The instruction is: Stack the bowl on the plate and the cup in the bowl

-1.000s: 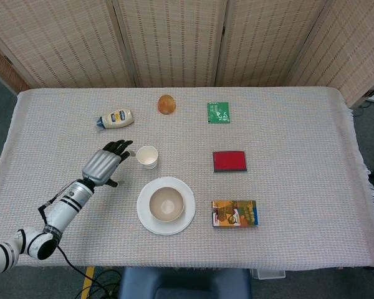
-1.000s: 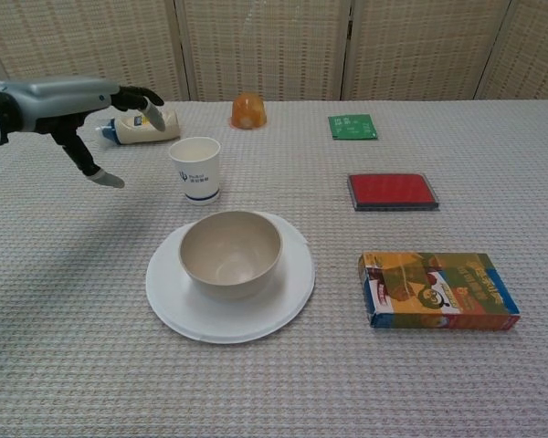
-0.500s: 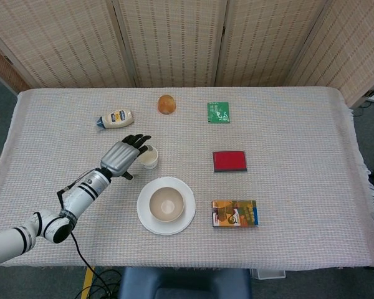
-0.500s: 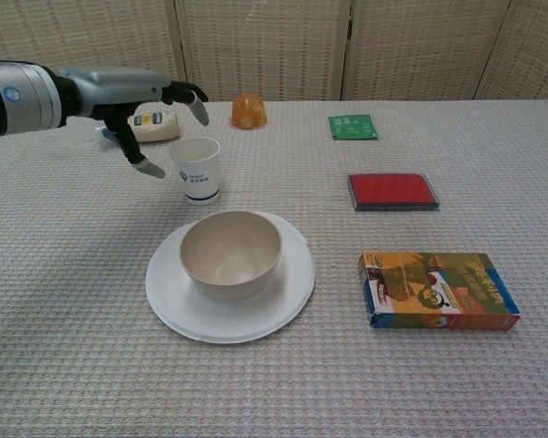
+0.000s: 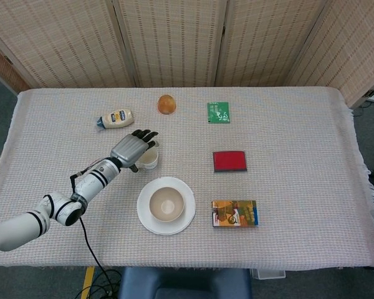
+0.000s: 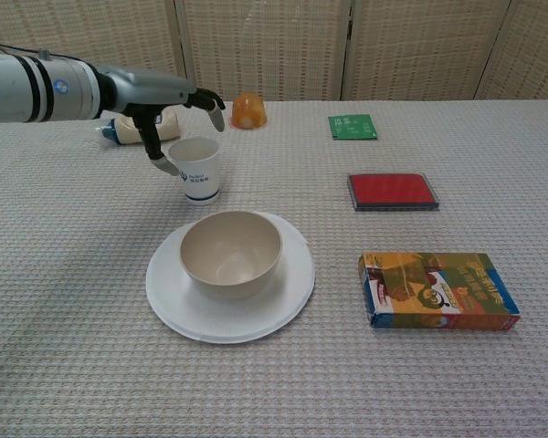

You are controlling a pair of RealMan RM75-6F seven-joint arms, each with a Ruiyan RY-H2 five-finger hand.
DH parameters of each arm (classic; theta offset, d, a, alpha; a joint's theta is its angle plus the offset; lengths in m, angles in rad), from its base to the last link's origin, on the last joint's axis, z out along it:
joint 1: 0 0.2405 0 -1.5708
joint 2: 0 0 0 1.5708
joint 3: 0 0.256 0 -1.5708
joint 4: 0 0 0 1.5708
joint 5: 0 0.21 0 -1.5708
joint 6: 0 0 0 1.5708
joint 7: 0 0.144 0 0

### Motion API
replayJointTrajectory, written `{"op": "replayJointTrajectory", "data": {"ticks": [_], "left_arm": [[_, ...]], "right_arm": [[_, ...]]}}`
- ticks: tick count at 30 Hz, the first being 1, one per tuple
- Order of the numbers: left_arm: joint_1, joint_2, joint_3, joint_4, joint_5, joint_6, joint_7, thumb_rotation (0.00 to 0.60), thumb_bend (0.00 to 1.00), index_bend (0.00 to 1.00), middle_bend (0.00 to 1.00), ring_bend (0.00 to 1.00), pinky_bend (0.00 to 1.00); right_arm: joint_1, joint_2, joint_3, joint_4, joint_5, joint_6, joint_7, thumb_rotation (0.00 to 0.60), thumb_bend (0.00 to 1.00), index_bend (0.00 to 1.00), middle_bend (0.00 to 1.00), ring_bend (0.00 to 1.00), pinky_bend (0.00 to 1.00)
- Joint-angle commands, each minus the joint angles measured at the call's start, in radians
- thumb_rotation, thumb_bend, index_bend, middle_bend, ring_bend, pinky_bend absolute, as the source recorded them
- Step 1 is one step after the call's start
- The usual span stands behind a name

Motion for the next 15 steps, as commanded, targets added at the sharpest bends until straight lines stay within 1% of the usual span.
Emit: {"op": "replayJointTrajectory", "data": {"ticks": [1,11,15], "left_arm": [[-0.023,-0.009,0.014,0.031,0.018,-0.027,-0.012,0.600,0.20,0.23,0.06,0.00,0.14],[-0.082,-0.029,0.052,0.080,0.042,-0.090,0.027,0.600,0.20,0.23,0.06,0.00,0.14],[-0.101,-0.044,0.059,0.103,0.045,-0.107,0.026,0.600,0.20,0.23,0.06,0.00,0.14]], "right_arm": [[0.002,0.000,0.002,0.000,0.005,-0.004,-0.001,0.600,0.13,0.00,0.04,0.00,0.00],[0.006,0.002,0.004,0.001,0.016,-0.018,-0.001,0.600,0.13,0.00,0.04,0.00,0.00],[0.008,0.002,0.005,0.003,0.018,-0.022,0.001,0.600,0.13,0.00,0.04,0.00,0.00]]}}
